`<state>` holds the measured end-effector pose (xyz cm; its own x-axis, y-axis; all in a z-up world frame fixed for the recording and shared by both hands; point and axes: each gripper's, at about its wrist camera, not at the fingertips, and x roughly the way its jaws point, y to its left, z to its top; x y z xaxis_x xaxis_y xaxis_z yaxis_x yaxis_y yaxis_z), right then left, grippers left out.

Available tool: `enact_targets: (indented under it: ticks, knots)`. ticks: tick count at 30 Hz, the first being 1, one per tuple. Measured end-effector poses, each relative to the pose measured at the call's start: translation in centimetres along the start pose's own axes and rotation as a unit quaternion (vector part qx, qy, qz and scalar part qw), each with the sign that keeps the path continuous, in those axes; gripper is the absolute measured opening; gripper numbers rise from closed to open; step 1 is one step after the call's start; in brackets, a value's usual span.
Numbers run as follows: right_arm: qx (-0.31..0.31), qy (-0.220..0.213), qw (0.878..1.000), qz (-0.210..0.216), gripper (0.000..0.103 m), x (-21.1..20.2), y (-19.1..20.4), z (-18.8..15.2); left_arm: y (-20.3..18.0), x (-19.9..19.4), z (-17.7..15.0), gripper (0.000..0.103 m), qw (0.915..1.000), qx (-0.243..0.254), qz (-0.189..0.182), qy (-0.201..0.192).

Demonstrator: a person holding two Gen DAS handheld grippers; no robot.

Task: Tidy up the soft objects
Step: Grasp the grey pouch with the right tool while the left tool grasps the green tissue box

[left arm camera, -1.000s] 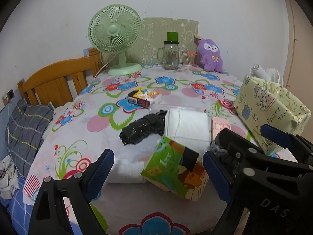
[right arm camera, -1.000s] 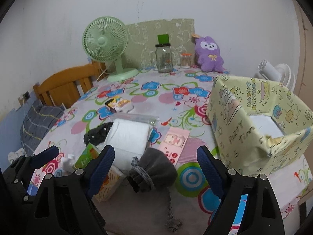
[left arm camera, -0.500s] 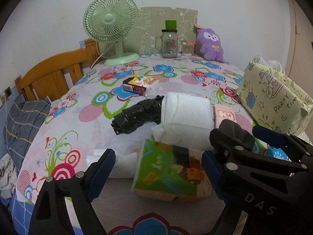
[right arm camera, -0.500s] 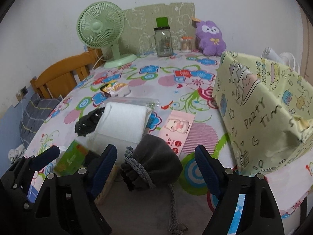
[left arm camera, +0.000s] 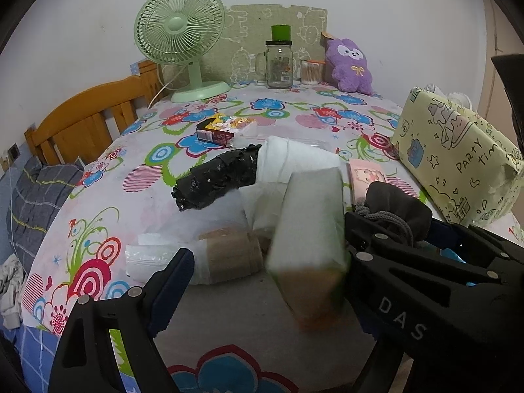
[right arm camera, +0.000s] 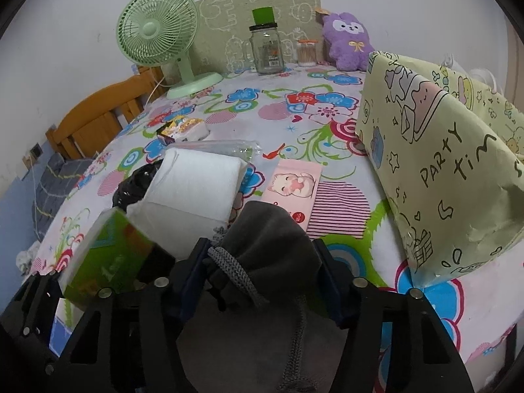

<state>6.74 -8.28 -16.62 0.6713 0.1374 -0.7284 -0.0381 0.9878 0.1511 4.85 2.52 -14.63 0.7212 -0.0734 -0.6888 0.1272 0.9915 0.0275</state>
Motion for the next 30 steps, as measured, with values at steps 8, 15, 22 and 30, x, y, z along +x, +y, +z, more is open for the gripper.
enact_targets:
  ticks: [8,15,22,30]
  knots:
    - [-0.001,0.001,1.000,0.007,0.057,-0.2,0.0,0.0,-0.5,-0.3,-0.1,0.056,0.9999,0.006,-0.009,0.001]
    - [0.002,0.003,1.000,0.009,0.057,-0.5,-0.1,0.0,-0.8,-0.6,0.1,0.037,0.9997,0.010,-0.020,-0.002]
    - [0.001,-0.004,1.000,0.010,0.056,-1.1,0.1,0.2,-1.0,-1.2,0.3,0.024,0.9996,0.012,-0.021,-0.012]
    - [0.004,-0.011,1.000,0.009,0.056,-2.0,-0.1,0.7,-1.2,-1.9,0.8,0.019,0.9994,0.012,-0.026,-0.019]
